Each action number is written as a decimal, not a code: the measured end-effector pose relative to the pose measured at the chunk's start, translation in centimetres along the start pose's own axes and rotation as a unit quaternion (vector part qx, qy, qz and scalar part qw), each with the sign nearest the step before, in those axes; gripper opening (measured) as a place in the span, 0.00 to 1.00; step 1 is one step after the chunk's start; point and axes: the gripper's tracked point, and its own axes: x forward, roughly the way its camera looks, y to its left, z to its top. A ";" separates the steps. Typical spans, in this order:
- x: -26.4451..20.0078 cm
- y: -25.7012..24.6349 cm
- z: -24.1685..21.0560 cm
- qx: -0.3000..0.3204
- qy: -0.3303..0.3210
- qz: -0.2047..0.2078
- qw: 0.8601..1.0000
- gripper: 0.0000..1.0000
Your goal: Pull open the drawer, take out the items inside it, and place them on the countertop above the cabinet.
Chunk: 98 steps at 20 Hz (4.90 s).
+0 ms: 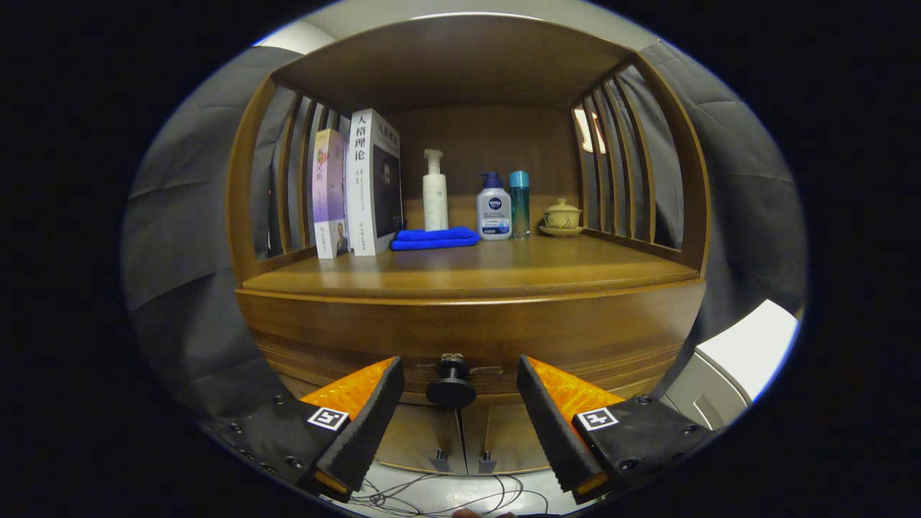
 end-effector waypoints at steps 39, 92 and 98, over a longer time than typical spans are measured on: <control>-1.9 0.3 -5.4 -0.022 0.045 0.000 0.999 0.28; -10.2 0.8 -6.3 -0.044 0.018 0.030 0.998 0.29; -11.4 0.9 -7.3 -0.052 0.022 0.039 0.998 0.29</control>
